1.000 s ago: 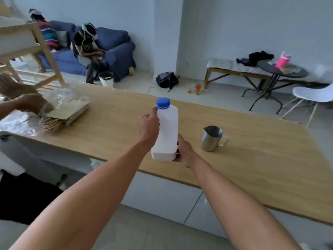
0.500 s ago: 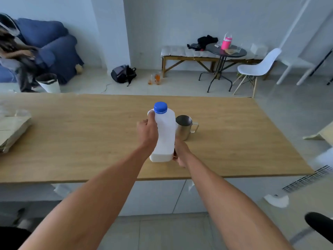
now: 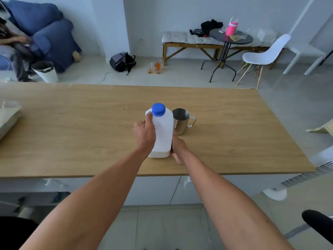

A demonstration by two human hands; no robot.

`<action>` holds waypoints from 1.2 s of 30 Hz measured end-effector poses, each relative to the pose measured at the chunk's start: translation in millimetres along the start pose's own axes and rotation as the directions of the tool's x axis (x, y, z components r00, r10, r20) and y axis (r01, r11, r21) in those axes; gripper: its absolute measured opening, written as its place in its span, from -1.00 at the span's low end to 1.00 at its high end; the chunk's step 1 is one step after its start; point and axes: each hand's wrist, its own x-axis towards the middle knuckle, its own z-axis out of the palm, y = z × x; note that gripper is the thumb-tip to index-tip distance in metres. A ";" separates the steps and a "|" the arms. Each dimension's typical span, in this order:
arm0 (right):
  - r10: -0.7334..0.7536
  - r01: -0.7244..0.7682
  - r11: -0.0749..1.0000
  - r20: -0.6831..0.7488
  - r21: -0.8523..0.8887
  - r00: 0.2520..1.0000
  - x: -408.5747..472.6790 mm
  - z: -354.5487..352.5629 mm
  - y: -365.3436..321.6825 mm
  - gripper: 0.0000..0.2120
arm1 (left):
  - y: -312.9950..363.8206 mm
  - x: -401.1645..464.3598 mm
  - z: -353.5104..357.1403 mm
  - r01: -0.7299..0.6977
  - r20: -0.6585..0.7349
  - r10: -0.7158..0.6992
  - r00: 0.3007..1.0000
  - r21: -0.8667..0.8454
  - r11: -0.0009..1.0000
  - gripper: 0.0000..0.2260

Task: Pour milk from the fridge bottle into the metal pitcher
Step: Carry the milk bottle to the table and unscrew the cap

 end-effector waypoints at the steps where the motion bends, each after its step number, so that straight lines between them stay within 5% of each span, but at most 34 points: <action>1: 0.000 0.000 1.000 0.003 0.002 1.000 1.1 -0.2 0.5 -0.36 | -0.9 0.4 0.7 -0.006 0.001 0.006 1.000 0.000 1.000 -0.48; 7: -0.026 0.025 0.999 -0.033 -0.034 0.999 6.1 -0.7 -0.4 -0.48 | -1.8 2.4 2.4 -0.026 0.032 0.026 0.999 0.000 1.000 -0.47; 9: -0.148 0.130 0.981 -0.126 -0.143 0.981 -9.3 0.7 -12.4 -0.56 | -1.5 1.7 0.7 -0.017 0.029 0.017 0.999 -0.011 1.000 -0.47; 11: -0.380 0.307 0.914 -0.294 -0.265 0.877 -28.7 0.7 -30.9 -0.64 | -3.8 1.8 -0.3 -0.027 0.033 0.027 0.999 -0.024 0.999 -0.51; 13: -0.622 0.455 0.770 -0.371 -0.447 0.689 -49.8 -0.8 -55.3 -0.68 | -5.3 1.6 -1.4 -0.035 0.042 0.036 0.998 -0.033 0.999 -0.57; 16: -0.845 0.553 0.459 -0.148 -0.695 0.515 -73.5 5.1 -92.6 -0.68 | -10.5 1.1 -1.9 -0.017 0.047 0.017 0.999 -0.009 1.000 -0.69; 21: -0.835 0.367 0.047 0.165 -0.929 0.524 -86.5 27.8 -118.7 -0.53 | -16.3 -0.1 4.8 -0.032 0.002 0.032 0.999 -0.040 0.999 -0.68; 23: -0.850 0.320 0.032 0.143 -0.947 0.506 -81.8 33.0 -114.4 -0.48 | -19.2 2.4 6.4 -0.021 -0.034 0.020 0.999 -0.038 0.999 -0.64; 28: -0.920 0.443 0.232 -0.048 -0.866 0.389 -69.3 38.1 -100.8 -0.43 | -20.7 7.1 11.8 0.019 -0.112 -0.024 0.993 -0.053 0.998 -0.63; 33: -0.967 0.459 -0.031 0.144 -0.888 0.212 -54.9 29.2 -106.8 -0.56 | -18.1 7.2 13.8 -0.025 -0.136 0.035 0.990 0.076 0.997 -0.72; 36: -0.955 0.498 -0.122 0.238 -0.859 0.177 -44.4 23.5 -111.7 -0.59 | -18.0 5.7 15.9 0.026 -0.160 -0.021 0.987 0.031 0.999 -0.73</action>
